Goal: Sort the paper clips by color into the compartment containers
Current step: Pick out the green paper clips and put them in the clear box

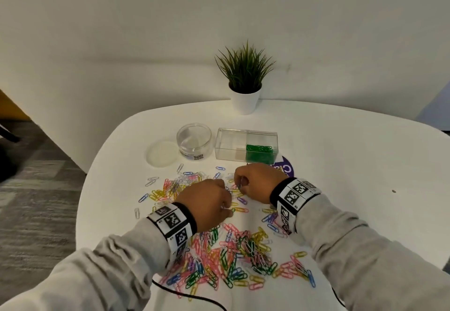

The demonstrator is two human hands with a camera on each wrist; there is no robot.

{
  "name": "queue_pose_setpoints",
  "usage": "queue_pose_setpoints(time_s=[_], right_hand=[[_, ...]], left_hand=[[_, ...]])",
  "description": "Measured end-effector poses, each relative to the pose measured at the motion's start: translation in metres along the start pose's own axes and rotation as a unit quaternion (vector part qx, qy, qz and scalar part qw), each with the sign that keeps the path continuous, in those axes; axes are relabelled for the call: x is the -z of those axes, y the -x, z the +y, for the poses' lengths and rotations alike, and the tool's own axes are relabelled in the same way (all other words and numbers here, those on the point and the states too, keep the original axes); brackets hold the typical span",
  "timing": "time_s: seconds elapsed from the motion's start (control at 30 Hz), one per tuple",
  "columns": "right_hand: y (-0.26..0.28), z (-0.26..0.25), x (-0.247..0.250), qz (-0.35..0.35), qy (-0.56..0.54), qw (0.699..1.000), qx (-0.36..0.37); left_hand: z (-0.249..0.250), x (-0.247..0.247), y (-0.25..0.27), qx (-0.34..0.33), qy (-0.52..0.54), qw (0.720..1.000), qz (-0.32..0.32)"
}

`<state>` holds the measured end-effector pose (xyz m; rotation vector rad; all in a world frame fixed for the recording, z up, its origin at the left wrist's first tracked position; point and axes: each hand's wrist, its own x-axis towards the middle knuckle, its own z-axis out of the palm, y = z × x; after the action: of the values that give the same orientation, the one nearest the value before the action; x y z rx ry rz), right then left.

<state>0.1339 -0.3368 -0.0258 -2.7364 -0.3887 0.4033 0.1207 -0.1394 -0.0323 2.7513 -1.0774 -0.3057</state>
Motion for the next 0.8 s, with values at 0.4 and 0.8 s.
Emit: queue_pose_setpoints(time_s=[0.4,0.8], right_hand=[[0.015,0.013,0.005,0.000,-0.024,0.998,-0.051],[0.028,0.010,0.015,0.017,-0.020,0.999,-0.023]], left_hand=[[0.002,0.007,0.002,0.022,0.063,0.997,0.025],[-0.054,0.110,0.073,0.044,-0.131,0.984,-0.116]])
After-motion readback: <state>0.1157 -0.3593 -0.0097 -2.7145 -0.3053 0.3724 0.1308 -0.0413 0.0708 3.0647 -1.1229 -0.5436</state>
